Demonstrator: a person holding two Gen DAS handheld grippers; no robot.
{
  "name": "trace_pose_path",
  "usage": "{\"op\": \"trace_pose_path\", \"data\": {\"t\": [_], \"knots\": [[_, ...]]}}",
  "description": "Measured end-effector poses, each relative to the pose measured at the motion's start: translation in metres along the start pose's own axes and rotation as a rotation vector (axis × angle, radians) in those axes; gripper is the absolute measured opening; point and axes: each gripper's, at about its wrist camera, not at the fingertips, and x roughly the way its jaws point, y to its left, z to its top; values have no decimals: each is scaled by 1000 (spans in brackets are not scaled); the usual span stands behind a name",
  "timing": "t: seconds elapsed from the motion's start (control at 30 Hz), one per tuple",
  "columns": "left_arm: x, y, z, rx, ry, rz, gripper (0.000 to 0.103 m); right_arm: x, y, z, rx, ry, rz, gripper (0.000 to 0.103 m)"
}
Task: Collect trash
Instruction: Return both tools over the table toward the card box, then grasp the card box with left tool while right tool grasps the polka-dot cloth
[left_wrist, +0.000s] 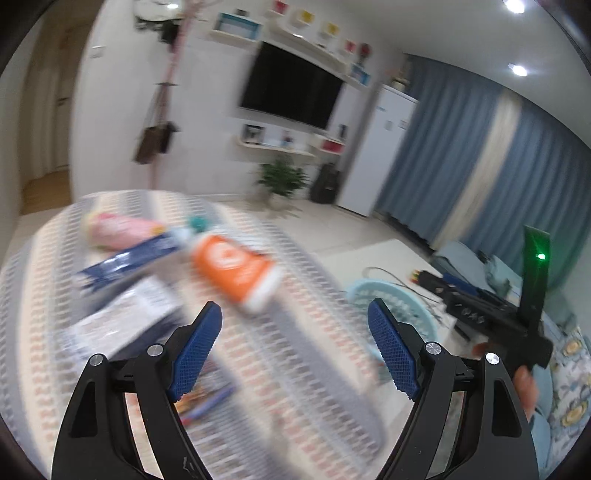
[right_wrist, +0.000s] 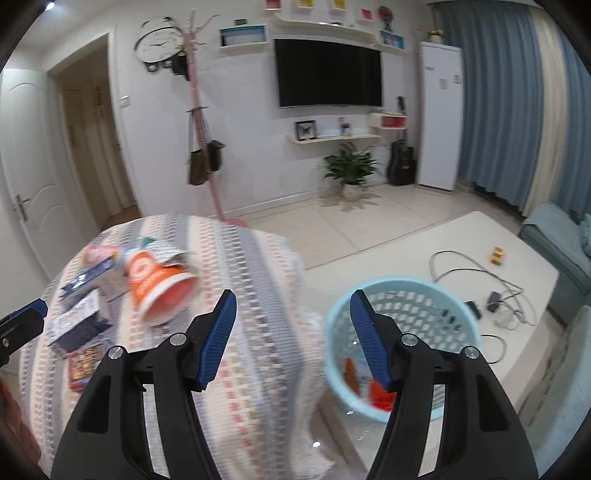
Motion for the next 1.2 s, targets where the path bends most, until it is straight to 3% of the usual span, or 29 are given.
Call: {"op": "trace_pose_path", "data": {"t": [0.17,0.37,0.77,0.87,1.1,1.2], "knots": [[-17,59,-14,-78,40,80,81,12,35,-7,-31,26,76,60],[7,93,-30,-81,136,126,81,33,72,-9,-74,58,186,60],[63,66,-41,127,259,165,81,96,116,41,-136,110,326,60],[73,65,-47,147,309,152,81,121,125,50,-152,151,332,61],[80,67,-46,117,343,93,83,179,139,57,-149,283,393,61],[83,62,-47,138,353,100,83,201,140,57,-128,333,415,60]]}}
